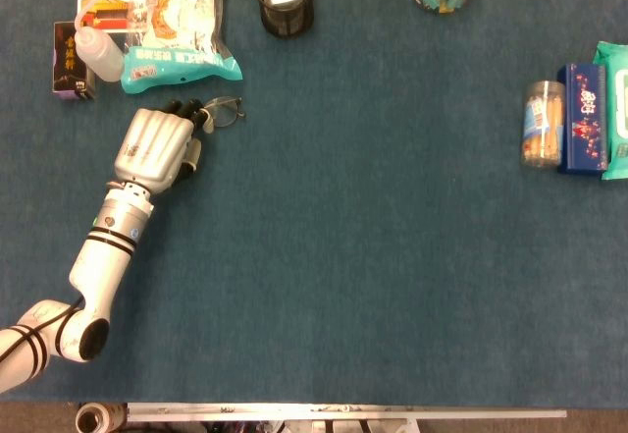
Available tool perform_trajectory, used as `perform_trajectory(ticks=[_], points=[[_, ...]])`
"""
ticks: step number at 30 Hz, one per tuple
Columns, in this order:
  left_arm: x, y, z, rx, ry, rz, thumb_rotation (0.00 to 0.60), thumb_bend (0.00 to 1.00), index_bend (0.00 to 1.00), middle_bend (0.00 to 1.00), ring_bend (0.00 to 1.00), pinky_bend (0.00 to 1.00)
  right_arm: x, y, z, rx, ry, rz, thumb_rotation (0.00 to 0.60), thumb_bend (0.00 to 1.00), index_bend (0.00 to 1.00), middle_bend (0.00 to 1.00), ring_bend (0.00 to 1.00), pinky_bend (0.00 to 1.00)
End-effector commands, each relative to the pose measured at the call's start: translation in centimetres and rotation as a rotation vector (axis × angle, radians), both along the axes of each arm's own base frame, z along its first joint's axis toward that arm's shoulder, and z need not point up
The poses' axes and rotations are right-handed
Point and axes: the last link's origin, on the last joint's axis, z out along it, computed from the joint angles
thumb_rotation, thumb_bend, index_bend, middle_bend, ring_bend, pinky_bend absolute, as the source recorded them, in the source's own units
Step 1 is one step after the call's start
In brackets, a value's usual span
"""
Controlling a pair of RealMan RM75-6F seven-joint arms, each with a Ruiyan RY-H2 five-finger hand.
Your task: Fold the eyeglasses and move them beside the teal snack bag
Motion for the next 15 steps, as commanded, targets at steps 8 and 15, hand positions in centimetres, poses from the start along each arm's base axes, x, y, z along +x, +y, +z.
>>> perform_trajectory(ticks=[8,15], points=[[0.4,-0.2,1.4,0.032,-0.036,-0.012,0.6,0.59,0.36,0.29,0.31,0.54,0.2,0.0,0.2,-0.007,-0.001,0.007,0.6,0.17,0.23,0.34,0.32,0.54],[0.6,-1.6,6.1,0.118,-0.087,-0.037,0.6,0.59,0.35,0.29,0.31,0.54,0.5,0.2,0.8,-0.026,0.006,0.016,0.6,0.17,0.23,0.34,0.32,0.54]])
